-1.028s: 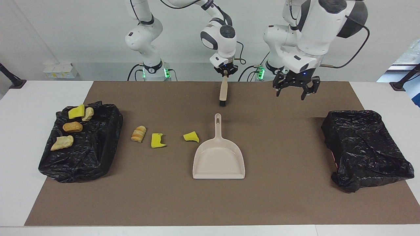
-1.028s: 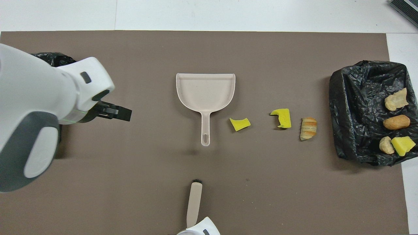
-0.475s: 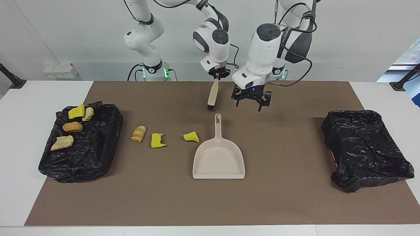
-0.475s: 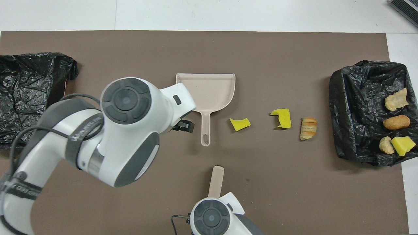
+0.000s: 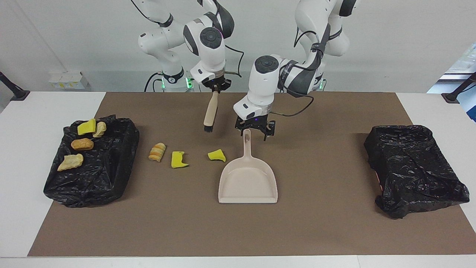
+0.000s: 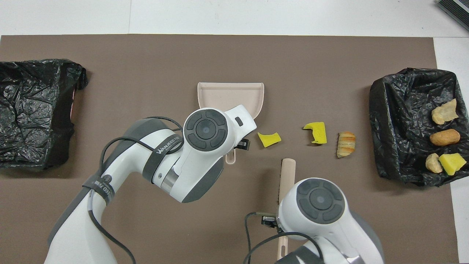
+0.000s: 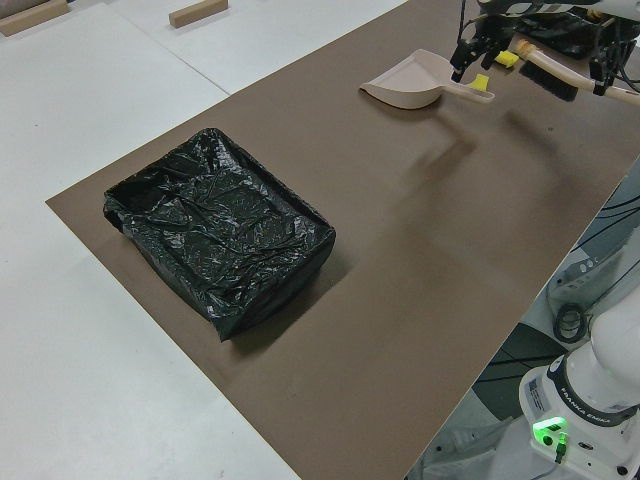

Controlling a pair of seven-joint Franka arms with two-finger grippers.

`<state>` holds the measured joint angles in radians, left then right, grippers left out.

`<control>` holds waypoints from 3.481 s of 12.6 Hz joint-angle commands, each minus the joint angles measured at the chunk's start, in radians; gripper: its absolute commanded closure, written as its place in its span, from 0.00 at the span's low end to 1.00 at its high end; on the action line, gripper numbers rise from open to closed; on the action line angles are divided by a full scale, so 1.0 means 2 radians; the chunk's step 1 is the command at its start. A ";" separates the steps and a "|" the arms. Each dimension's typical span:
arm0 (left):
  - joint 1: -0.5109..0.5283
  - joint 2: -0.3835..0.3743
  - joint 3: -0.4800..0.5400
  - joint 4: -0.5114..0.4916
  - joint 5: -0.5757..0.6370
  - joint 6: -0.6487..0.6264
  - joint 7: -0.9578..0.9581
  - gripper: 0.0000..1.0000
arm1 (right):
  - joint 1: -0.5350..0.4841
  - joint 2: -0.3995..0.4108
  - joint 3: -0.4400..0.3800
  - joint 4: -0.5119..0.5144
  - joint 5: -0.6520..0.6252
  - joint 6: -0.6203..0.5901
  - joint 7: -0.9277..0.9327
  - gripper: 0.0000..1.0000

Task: Sweep and dump trash in bin
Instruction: 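Grasp the dustpan handle with the left gripper while the right grasps the brush, then sweep the bread and sponge pieces toward the dustpan with the right gripper, then push the remaining pieces onto the dustpan with the brush in the right gripper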

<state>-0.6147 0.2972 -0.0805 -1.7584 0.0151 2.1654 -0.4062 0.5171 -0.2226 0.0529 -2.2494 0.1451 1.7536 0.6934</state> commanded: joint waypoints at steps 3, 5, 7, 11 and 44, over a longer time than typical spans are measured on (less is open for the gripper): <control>-0.012 0.025 0.008 0.004 0.011 0.027 -0.011 0.00 | -0.100 0.021 0.007 0.042 -0.068 -0.016 -0.152 1.00; -0.019 0.037 0.009 0.004 0.010 0.037 -0.012 0.00 | -0.140 0.035 0.007 0.050 -0.126 -0.006 -0.230 1.00; -0.019 0.037 0.008 0.002 0.011 0.035 -0.019 0.00 | -0.186 0.040 0.007 0.044 -0.163 0.016 -0.289 1.00; -0.021 0.035 0.007 -0.012 0.009 0.029 -0.024 0.00 | -0.262 0.048 0.007 0.019 -0.214 0.051 -0.327 1.00; 0.062 -0.080 0.017 -0.091 0.117 -0.136 0.560 1.00 | -0.097 0.149 0.012 -0.017 -0.133 0.193 -0.211 1.00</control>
<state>-0.4886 0.2202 -0.0379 -1.8313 0.2008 1.8855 0.6896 0.3236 0.0486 0.0695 -2.2879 -0.1447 2.1041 0.2667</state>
